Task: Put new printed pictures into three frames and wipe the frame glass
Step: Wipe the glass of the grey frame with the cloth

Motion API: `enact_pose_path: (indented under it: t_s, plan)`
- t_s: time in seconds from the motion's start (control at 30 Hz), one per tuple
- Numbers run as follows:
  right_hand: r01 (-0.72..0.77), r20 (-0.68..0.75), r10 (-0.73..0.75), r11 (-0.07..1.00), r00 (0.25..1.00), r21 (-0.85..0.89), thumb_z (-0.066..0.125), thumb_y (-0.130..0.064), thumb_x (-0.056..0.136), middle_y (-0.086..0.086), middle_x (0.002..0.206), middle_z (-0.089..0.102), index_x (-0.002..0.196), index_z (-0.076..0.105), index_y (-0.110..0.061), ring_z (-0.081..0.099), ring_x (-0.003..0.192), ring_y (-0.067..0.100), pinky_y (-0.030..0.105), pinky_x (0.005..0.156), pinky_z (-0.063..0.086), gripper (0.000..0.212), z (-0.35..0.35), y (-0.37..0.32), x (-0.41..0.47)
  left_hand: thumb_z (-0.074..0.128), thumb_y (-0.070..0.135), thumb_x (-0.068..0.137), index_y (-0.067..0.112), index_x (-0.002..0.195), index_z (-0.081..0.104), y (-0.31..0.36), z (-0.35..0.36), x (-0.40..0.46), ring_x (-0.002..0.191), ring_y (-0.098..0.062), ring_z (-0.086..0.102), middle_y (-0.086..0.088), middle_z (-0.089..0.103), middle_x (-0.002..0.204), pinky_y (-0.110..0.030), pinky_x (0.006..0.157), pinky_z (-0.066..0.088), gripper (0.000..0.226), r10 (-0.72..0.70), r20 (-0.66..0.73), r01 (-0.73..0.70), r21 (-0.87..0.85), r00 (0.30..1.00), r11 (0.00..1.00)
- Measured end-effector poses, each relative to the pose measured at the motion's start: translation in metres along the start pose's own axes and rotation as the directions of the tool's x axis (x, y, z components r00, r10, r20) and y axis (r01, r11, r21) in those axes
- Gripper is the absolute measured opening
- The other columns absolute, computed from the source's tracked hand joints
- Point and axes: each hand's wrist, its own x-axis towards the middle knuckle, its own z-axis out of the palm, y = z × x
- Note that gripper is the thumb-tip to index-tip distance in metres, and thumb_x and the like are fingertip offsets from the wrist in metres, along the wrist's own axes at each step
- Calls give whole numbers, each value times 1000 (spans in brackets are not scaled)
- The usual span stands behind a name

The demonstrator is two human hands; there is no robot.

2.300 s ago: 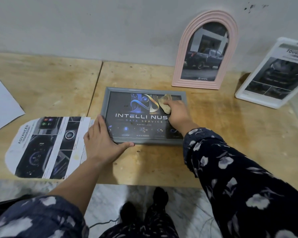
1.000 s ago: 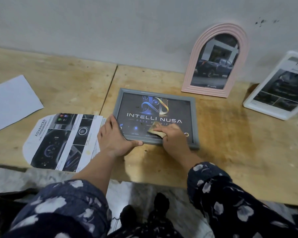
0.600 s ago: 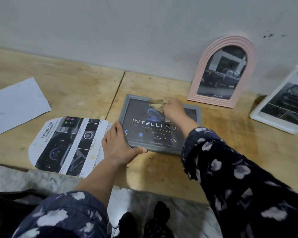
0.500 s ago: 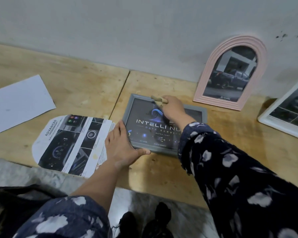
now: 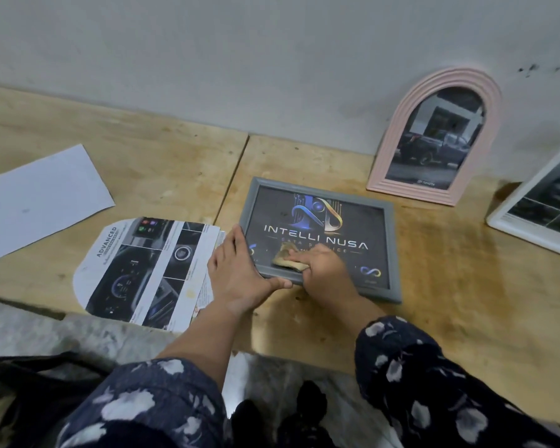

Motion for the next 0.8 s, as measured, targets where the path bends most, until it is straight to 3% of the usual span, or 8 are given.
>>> enact_pose_path:
  t_s: [0.13,0.23,0.3,0.37,0.47,0.57,0.7,0.8]
  plan:
    - [-251,173,230,962,958,110,44,-4,77,13,92,72,87,75,-7,64,89,30,31,77,52,33,-24,-3,34,74,79,42,17,151,1,0,-3,0,142,-22,18,1,17,155,-41,114,16,145,19,-21,-19,-14,1000,1000]
    - [-398,100,385,892,917,217,43,-4,88,2,68,55,59,52,-16,51,62,17,20,48,40,32,-48,-16,73,72,80,45,17,151,-1,-1,-4,-1,143,-22,17,1,14,157,-40,116,14,143,29,-15,-29,2,999,1000]
    - [-330,-13,345,908,939,258,41,-4,91,3,74,58,69,61,-17,54,65,21,22,47,36,32,-58,-26,95,70,81,47,18,151,-3,-1,-4,-1,143,-22,16,2,12,157,-40,116,13,143,37,-12,-37,6,999,999]
    - [-234,-44,251,943,967,236,42,0,89,7,98,68,105,70,-16,64,91,26,23,58,42,36,-57,-33,109,69,81,48,19,151,-5,-2,-4,0,143,-23,15,2,11,157,-41,116,13,142,38,-16,-38,9,999,999]
    - [-110,176,117,993,977,-53,41,4,91,4,154,33,147,34,-18,32,141,22,20,103,28,61,-29,-27,109,70,79,49,18,152,-6,-3,-3,2,144,-21,13,2,9,158,-40,116,13,142,27,-10,-27,7,1000,1000]
    - [-26,197,60,985,979,-171,42,14,84,1,160,14,152,20,-18,12,148,20,33,117,11,78,-4,-22,97,74,77,48,17,152,-7,-3,-4,1,145,-20,13,1,11,158,-39,115,13,145,12,-8,-13,-27,1000,1000]
    - [39,180,-21,994,983,-99,47,15,77,0,154,32,145,40,-18,23,145,17,26,116,15,76,6,-18,75,78,72,47,17,152,-9,-3,-5,2,146,-19,12,1,12,159,-38,115,13,148,-9,7,9,-72,1000,997]
    - [92,231,-78,994,970,-50,47,-2,75,1,147,44,138,50,-17,32,141,16,21,113,18,65,9,-23,48,78,71,47,17,152,-10,-2,-5,2,145,-18,13,1,14,159,-36,115,15,148,-28,15,28,-58,1000,998]
